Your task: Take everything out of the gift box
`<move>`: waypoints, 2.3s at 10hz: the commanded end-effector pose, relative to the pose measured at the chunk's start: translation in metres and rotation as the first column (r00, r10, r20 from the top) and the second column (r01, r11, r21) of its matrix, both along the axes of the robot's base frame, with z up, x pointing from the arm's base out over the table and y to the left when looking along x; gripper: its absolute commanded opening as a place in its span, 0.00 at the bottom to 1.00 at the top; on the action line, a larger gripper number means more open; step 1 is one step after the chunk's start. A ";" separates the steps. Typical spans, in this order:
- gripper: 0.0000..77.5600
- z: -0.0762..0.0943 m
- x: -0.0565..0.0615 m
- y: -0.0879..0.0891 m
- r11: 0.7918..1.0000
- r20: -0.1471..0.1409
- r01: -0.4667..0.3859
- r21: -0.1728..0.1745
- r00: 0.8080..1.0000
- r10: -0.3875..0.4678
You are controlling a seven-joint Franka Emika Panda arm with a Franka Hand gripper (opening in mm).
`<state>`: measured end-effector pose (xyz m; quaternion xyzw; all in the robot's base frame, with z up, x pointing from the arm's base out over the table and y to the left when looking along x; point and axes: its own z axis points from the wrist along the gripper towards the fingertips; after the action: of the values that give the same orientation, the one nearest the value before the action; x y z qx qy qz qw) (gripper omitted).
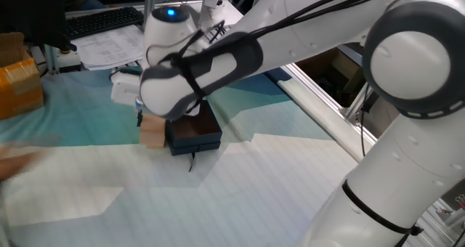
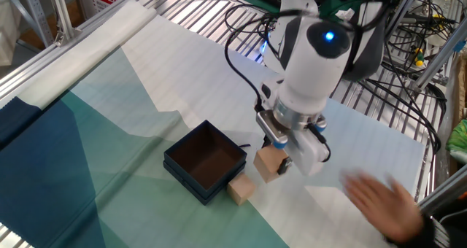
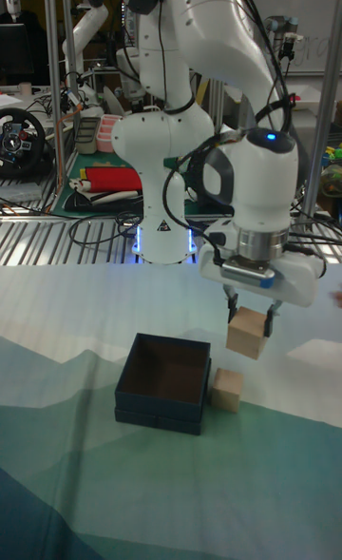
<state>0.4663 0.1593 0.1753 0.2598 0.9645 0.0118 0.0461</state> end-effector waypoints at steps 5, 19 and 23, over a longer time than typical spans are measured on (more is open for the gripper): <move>1.00 -0.011 -0.007 0.004 1.000 -0.005 -0.011 -0.010 1.000 0.011; 1.00 -0.011 -0.007 0.004 1.000 -0.014 -0.011 -0.008 1.000 0.010; 1.00 -0.010 -0.007 0.004 1.000 -0.013 -0.010 -0.008 1.000 0.010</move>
<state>0.4590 0.1626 0.1635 0.2548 0.9662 0.0056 0.0397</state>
